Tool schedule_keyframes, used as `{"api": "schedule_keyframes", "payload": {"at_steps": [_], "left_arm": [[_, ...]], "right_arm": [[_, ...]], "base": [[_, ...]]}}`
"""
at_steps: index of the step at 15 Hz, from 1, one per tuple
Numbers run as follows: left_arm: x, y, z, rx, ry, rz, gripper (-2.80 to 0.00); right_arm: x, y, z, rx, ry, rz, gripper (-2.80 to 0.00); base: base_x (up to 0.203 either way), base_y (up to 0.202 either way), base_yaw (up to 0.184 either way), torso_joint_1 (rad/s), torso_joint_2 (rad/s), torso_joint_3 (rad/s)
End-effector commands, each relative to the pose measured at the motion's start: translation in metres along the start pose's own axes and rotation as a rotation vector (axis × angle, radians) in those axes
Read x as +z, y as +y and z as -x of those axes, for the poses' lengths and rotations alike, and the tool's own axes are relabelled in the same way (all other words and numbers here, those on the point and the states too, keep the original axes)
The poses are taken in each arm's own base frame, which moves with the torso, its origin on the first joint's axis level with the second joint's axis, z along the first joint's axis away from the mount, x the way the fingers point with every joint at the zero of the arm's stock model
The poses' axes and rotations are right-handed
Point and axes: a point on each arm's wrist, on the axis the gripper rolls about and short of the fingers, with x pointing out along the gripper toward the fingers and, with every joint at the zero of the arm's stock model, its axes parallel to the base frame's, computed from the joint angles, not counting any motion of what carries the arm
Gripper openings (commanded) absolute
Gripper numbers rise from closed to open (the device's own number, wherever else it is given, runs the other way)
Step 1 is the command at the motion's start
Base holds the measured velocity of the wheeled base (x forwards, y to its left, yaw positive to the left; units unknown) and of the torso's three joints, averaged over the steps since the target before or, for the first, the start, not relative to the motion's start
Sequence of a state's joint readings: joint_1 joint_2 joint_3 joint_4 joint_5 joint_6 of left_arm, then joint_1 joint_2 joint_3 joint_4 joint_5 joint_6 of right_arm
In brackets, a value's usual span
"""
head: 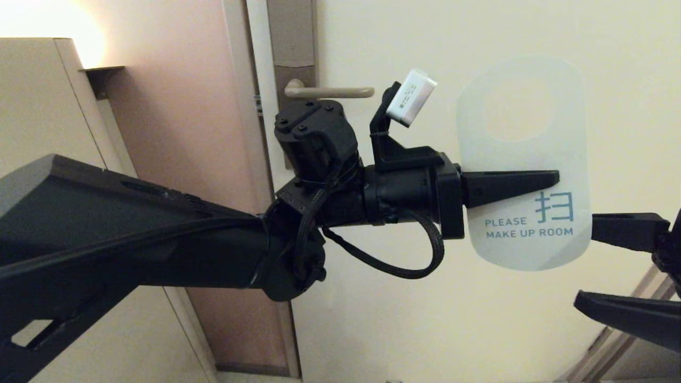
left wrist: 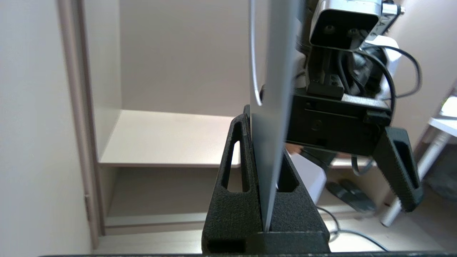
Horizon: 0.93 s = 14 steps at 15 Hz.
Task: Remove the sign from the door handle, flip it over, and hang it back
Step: Hand it to the other hand
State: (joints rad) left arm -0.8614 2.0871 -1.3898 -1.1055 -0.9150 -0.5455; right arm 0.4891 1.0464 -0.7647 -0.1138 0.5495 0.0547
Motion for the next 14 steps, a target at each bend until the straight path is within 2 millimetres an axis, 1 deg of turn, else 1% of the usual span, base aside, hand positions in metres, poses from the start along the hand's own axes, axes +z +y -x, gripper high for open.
{"api": "schedule_keyframes", "payload": {"at_steps": [1, 3, 5, 11, 14], "left_arm": [[-0.006, 0.003, -0.002, -0.008, 0.004, 0.008, -2.80], [-0.007, 0.003, -0.003, -0.010, 0.003, 0.010, -2.80], [-0.005, 0.003, -0.003, -0.013, -0.001, 0.009, -2.80], [0.002, 0.002, -0.008, -0.016, -0.024, -0.006, -2.80], [0.004, -0.001, -0.010, -0.036, -0.041, 0.023, -2.80]], "right_arm": [[-0.005, -0.001, -0.001, -0.009, -0.011, 0.005, 0.00], [-0.008, -0.002, -0.002, -0.016, -0.018, 0.007, 0.00], [-0.014, -0.003, -0.002, -0.029, -0.006, -0.003, 0.00], [-0.015, -0.004, -0.003, -0.029, 0.001, -0.013, 0.00], [-0.015, -0.003, -0.003, -0.029, 0.000, -0.022, 0.00]], "base": [[0.000, 0.000, 0.000, 0.000, 0.00, 0.000], [0.000, 0.000, 0.000, 0.000, 0.00, 0.000], [0.000, 0.000, 0.000, 0.000, 0.00, 0.000], [0.000, 0.000, 0.000, 0.000, 0.00, 0.000], [0.000, 0.000, 0.000, 0.000, 0.00, 0.000]]}}
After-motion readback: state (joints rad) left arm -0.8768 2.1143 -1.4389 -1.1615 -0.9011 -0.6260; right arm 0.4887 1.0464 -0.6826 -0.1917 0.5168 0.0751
